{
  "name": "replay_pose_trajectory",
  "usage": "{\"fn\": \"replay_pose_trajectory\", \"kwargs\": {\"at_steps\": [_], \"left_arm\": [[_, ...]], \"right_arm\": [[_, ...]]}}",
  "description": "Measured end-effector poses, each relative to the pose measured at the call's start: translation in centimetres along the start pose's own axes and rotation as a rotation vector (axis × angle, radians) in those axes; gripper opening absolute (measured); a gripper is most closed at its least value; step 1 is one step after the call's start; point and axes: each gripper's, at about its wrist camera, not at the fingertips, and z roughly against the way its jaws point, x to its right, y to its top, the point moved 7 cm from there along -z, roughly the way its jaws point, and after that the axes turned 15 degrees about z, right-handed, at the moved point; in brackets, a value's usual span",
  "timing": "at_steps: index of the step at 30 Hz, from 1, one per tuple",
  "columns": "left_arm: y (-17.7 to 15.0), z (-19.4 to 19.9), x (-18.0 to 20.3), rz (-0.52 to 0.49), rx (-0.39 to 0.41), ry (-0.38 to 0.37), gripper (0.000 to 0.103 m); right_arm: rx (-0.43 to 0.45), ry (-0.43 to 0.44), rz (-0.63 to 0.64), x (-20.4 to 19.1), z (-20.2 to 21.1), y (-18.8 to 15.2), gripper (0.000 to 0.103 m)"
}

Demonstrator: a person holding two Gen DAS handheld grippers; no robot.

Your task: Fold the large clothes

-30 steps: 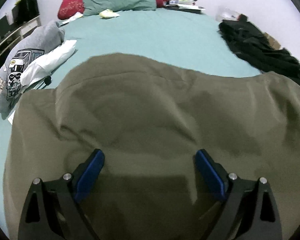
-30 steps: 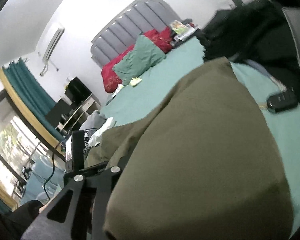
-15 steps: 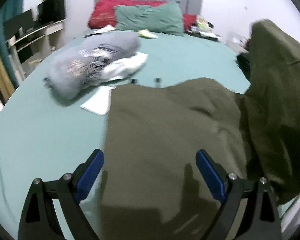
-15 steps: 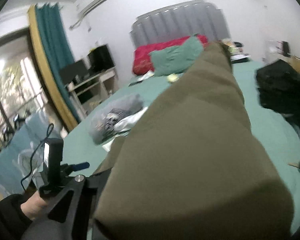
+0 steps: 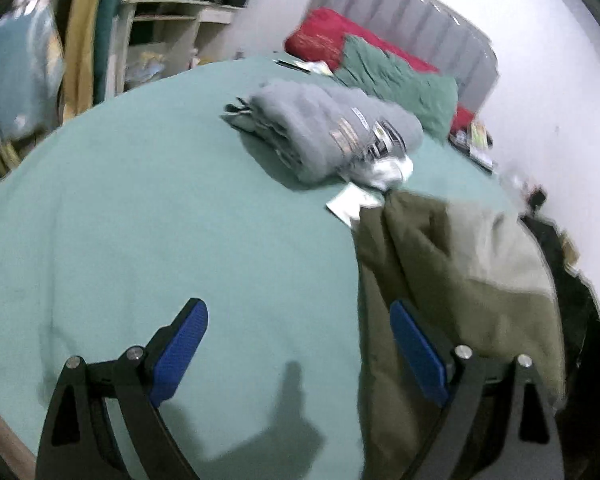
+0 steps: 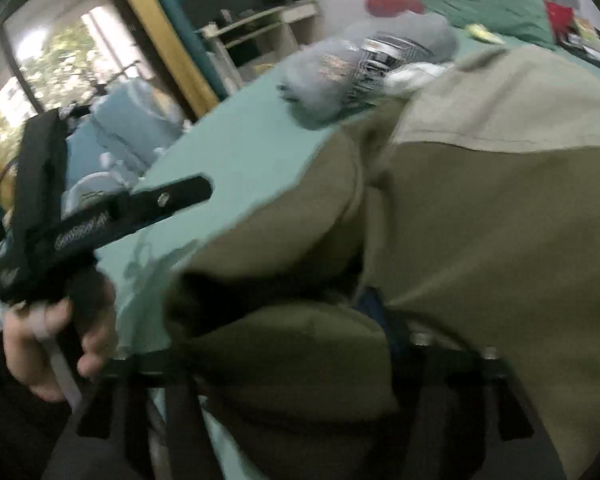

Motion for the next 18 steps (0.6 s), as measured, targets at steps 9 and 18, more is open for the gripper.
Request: {"fn": "replay_pose_trajectory", "kwargs": {"at_steps": [9,18], "left_arm": [[-0.4,2.5,6.7,-0.014,-0.007,-0.268,0.093],[-8.5,-1.3,12.0,-0.277,-0.291,-0.225,0.093]], "right_arm": [[0.150,-0.041,0.054,-1.5,13.4,0.2,0.091],[0.168,-0.375,-0.171,11.9,17.0,-4.7,0.097]]}}
